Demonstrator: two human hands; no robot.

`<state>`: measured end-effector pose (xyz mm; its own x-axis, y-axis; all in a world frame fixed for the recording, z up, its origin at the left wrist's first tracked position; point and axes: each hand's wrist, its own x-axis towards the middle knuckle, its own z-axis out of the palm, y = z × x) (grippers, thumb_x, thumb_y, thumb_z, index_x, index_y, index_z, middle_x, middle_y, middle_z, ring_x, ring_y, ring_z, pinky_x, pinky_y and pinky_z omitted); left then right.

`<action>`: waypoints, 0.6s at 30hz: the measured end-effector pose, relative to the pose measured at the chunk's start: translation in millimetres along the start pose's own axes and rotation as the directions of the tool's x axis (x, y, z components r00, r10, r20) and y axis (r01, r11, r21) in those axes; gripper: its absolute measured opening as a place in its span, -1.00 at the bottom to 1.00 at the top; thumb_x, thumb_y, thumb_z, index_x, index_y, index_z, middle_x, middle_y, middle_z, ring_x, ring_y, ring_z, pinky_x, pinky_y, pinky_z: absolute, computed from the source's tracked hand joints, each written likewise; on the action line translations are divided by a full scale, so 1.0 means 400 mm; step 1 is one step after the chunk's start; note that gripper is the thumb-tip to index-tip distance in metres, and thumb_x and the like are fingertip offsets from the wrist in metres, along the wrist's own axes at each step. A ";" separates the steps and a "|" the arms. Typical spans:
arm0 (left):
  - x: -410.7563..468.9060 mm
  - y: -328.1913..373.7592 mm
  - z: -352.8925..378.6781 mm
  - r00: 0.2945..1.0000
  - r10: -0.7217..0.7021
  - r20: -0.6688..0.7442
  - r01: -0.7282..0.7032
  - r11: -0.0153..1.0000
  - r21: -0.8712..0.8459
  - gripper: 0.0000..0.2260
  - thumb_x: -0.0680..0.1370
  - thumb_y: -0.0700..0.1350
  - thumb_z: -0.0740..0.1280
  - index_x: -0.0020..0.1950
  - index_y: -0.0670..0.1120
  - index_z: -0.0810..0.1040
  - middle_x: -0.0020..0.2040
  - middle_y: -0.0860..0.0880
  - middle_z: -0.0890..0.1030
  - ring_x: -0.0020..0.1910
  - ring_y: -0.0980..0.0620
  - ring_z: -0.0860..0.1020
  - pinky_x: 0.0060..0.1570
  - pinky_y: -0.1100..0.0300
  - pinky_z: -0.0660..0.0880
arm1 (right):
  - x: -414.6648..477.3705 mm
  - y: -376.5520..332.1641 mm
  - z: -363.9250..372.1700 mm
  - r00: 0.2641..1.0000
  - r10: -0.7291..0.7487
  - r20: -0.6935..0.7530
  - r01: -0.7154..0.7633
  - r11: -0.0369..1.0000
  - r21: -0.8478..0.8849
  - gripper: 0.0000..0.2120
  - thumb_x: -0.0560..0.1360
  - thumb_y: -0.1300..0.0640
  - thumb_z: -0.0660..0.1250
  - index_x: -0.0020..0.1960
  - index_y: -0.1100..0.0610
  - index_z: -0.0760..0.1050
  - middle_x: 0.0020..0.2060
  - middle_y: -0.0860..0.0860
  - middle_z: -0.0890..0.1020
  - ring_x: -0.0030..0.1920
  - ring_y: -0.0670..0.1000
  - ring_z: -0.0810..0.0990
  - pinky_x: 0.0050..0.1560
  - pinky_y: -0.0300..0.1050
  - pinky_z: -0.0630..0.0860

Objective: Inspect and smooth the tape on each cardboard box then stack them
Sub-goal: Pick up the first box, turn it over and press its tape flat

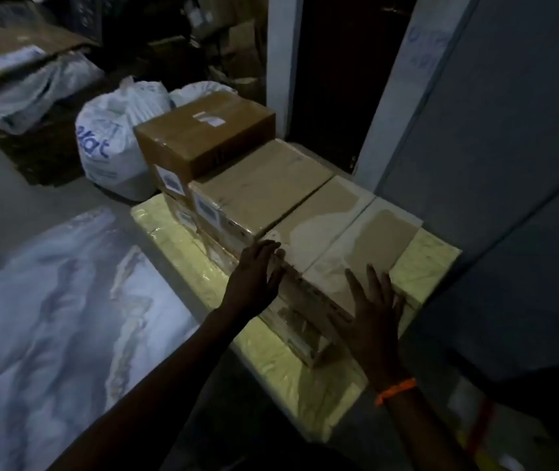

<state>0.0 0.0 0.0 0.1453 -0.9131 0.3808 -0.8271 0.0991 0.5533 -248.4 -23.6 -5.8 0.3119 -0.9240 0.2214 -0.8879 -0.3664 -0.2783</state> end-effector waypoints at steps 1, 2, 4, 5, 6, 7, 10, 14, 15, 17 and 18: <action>0.007 0.004 0.018 0.999 -0.025 -0.039 0.025 0.999 -0.020 -0.62 0.64 0.00 0.34 0.42 -0.12 0.50 0.38 -0.10 0.50 0.29 -0.11 0.49 0.05 0.08 0.57 | -0.003 0.026 -0.009 1.000 0.010 0.009 -0.011 0.999 0.030 -0.25 0.46 -0.19 0.50 0.57 -0.04 0.37 0.61 0.17 0.26 0.58 0.29 0.17 0.41 0.52 0.19; 0.014 0.012 0.022 0.996 -0.061 -0.072 0.059 0.998 -0.035 -0.64 0.64 -0.02 0.36 0.41 -0.11 0.50 0.38 -0.09 0.50 0.26 -0.09 0.50 0.01 0.12 0.55 | -0.006 0.049 -0.021 0.999 0.028 -0.016 -0.027 0.997 0.074 -0.29 0.47 -0.17 0.50 0.56 -0.04 0.39 0.61 0.16 0.26 0.58 0.28 0.18 0.41 0.50 0.22; 0.020 0.027 0.035 0.988 -0.123 -0.094 0.119 0.992 -0.044 -0.67 0.65 -0.02 0.35 0.38 -0.09 0.50 0.35 -0.09 0.50 0.23 -0.09 0.50 0.02 0.15 0.51 | -0.021 0.110 -0.039 0.998 0.053 -0.038 -0.045 0.982 0.183 -0.32 0.49 -0.13 0.51 0.55 -0.03 0.41 0.62 0.14 0.24 0.59 0.23 0.16 0.45 0.39 0.27; 0.027 0.022 0.048 0.985 -0.143 -0.098 0.137 0.989 -0.064 -0.68 0.67 0.02 0.32 0.38 -0.07 0.50 0.33 -0.10 0.51 0.23 -0.07 0.50 0.04 0.13 0.52 | -0.026 0.140 -0.044 0.998 0.057 -0.028 -0.047 0.960 0.275 -0.32 0.49 -0.13 0.51 0.55 -0.04 0.40 0.63 0.10 0.21 0.60 0.19 0.16 0.48 0.30 0.29; 0.035 0.023 0.051 0.982 -0.172 -0.074 0.164 0.981 -0.107 -0.70 0.68 0.06 0.28 0.36 -0.03 0.49 0.29 -0.09 0.54 0.20 -0.04 0.53 0.05 0.09 0.55 | -0.028 0.164 -0.047 0.997 0.071 -0.010 -0.062 0.925 0.376 -0.30 0.48 -0.15 0.51 0.56 -0.06 0.39 0.63 0.05 0.20 0.61 0.12 0.18 0.48 0.19 0.32; 0.046 0.025 0.054 0.976 -0.214 -0.031 0.205 0.962 -0.182 -0.71 0.69 0.12 0.25 0.33 0.01 0.51 0.22 -0.07 0.59 0.15 -0.01 0.58 0.04 0.04 0.59 | -0.027 0.184 -0.052 0.993 0.111 0.028 -0.110 0.862 0.494 -0.29 0.47 -0.18 0.51 0.56 -0.11 0.37 0.62 -0.02 0.22 0.60 0.04 0.21 0.45 0.10 0.37; 0.073 0.054 0.059 0.917 -0.353 0.186 0.399 0.838 -0.373 -0.74 0.68 0.16 0.25 0.17 0.01 0.58 -0.01 0.02 0.68 0.00 0.13 0.65 0.03 0.02 0.60 | -0.013 0.198 -0.061 0.914 0.340 0.222 -0.382 0.535 0.754 -0.21 0.36 -0.46 0.45 0.50 -0.25 0.31 0.53 -0.11 0.38 0.50 -0.05 0.40 0.31 -0.01 0.51; 0.092 0.082 0.059 0.866 -0.432 0.250 0.499 0.754 -0.428 -0.73 0.63 0.07 0.37 0.25 -0.04 0.60 0.08 0.03 0.67 0.07 0.11 0.62 0.11 0.06 0.57 | -0.002 0.158 -0.055 0.894 0.323 0.310 -0.423 0.384 0.821 -0.33 0.51 -0.37 0.38 0.56 -0.20 0.33 0.43 -0.16 0.53 0.43 -0.08 0.50 0.37 -0.01 0.53; 0.091 0.085 0.055 0.857 -0.437 0.273 0.515 0.730 -0.449 -0.74 0.61 0.05 0.40 0.25 -0.03 0.61 0.09 0.04 0.67 0.08 0.09 0.63 0.15 0.03 0.59 | -0.008 0.144 -0.059 0.897 0.322 0.302 -0.413 0.368 0.833 -0.34 0.56 -0.29 0.37 0.59 -0.16 0.29 0.45 -0.15 0.52 0.44 -0.09 0.49 0.37 -0.11 0.52; 0.077 0.097 0.038 0.857 -0.407 0.316 0.514 0.714 -0.476 -0.74 0.58 0.04 0.45 0.22 -0.04 0.64 0.07 0.06 0.71 0.06 0.11 0.67 0.16 -0.02 0.61 | -0.028 0.119 -0.077 0.898 0.349 0.268 -0.389 0.345 0.854 -0.31 0.59 -0.21 0.37 0.63 -0.12 0.22 0.50 -0.11 0.46 0.48 -0.09 0.44 0.40 -0.16 0.47; 0.065 0.110 0.026 0.861 -0.386 0.331 0.507 0.710 -0.490 -0.72 0.57 0.05 0.46 0.22 -0.04 0.65 0.06 0.06 0.72 0.05 0.11 0.68 0.14 -0.05 0.62 | -0.042 0.108 -0.092 0.897 0.373 0.239 -0.373 0.346 0.861 -0.31 0.59 -0.17 0.38 0.64 -0.09 0.22 0.51 -0.10 0.46 0.47 -0.13 0.44 0.40 -0.21 0.46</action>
<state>-38.2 -23.5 26.3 0.2650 -0.9553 -0.1311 -0.2474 -0.1988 0.9483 -304.4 -19.9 12.9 0.0291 -0.9913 -0.1284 -0.1323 0.1235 -0.9835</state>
